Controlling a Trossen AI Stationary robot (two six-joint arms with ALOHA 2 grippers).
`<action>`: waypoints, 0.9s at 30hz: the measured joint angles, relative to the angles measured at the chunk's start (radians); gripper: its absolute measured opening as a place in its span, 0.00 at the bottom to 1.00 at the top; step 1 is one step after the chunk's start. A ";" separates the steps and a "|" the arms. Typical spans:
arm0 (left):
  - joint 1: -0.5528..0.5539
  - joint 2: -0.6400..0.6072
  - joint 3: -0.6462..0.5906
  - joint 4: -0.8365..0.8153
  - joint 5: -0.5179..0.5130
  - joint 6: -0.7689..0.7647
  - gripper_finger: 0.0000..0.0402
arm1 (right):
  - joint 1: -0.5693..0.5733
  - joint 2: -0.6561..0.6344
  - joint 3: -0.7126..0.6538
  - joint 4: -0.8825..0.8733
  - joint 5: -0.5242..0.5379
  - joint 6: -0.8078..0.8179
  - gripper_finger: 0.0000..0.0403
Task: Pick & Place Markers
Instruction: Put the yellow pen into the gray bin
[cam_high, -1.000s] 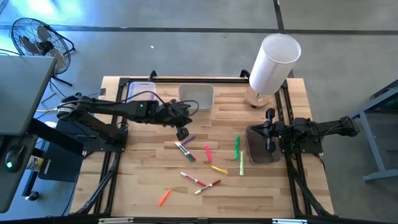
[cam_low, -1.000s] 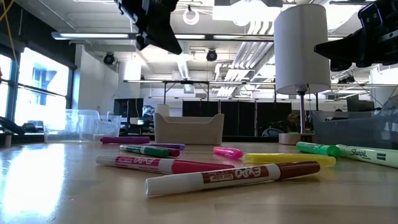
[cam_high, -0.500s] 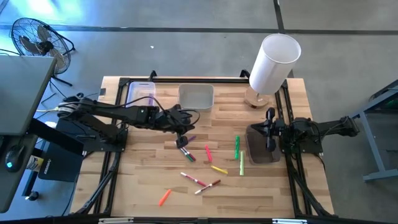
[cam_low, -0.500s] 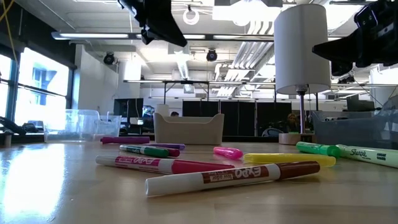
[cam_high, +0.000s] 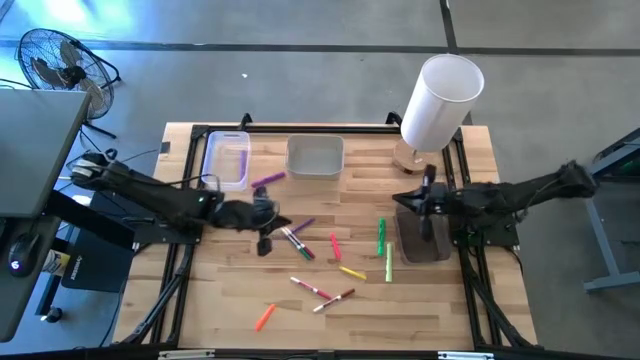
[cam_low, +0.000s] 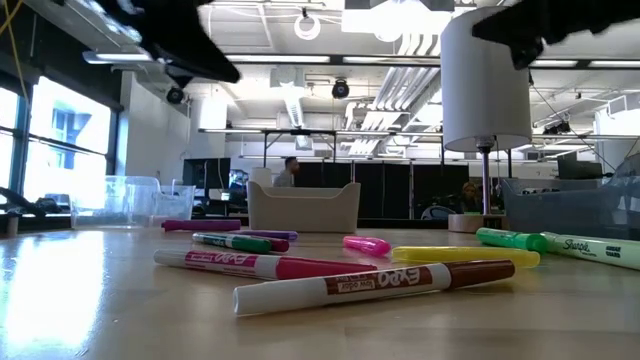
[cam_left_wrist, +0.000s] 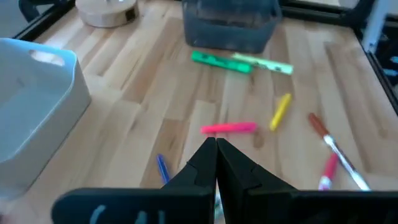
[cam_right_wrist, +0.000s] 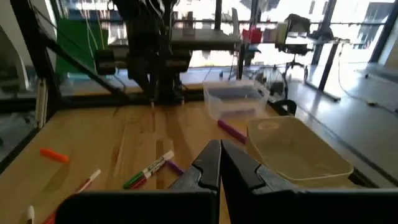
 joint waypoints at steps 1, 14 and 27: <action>-0.029 -0.028 -0.022 0.000 -0.016 0.000 0.00 | 0.007 0.068 0.049 -0.028 0.002 0.011 0.00; -0.268 -0.378 -0.131 -0.165 -0.159 0.000 0.00 | 0.042 0.855 0.787 -0.688 -0.080 0.422 0.00; -0.282 -0.437 -0.131 -0.212 -0.085 -0.014 0.00 | 0.116 1.268 1.023 -0.953 -0.219 0.632 0.13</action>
